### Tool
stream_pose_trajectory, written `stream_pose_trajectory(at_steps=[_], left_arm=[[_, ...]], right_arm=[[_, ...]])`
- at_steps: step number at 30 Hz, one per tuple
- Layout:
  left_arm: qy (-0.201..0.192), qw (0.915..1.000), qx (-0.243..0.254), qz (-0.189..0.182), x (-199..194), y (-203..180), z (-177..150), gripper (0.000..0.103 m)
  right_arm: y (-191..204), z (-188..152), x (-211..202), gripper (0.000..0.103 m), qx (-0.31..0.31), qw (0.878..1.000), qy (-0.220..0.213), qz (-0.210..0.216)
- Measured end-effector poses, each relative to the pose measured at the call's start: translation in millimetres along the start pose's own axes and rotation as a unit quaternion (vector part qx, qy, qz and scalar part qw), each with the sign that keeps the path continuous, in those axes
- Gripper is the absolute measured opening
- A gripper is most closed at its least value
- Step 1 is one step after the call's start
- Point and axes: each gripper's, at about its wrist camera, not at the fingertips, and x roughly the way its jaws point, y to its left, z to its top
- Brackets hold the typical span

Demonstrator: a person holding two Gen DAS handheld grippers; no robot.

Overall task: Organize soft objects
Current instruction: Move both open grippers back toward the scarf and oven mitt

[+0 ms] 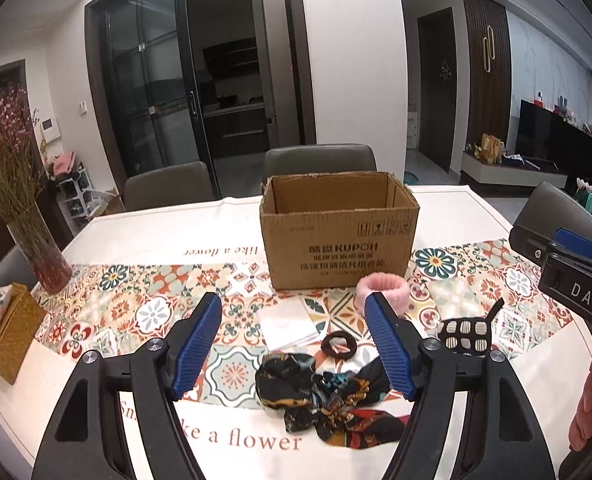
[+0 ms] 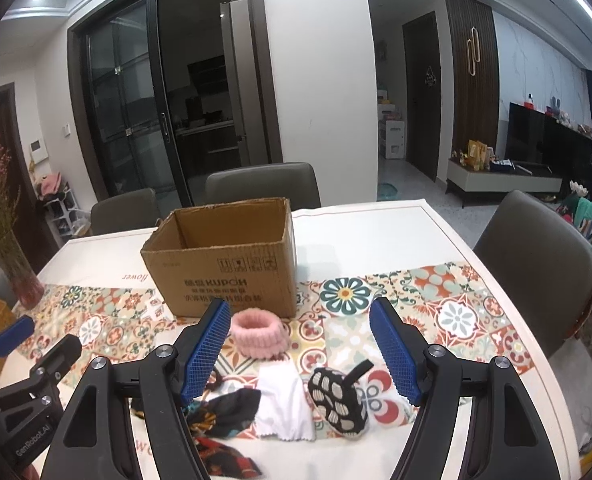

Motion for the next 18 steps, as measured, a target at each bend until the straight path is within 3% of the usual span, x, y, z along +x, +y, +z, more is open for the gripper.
stream_pose_trajectory(at_steps=[18], left_arm=[[0.062,0.9981,-0.004,0.002,8.5,-9.4,-51.5,0.076]], right_arm=[[-0.1,-44.7,17.8,0.073,-0.021,0.997,0.077,0.001]])
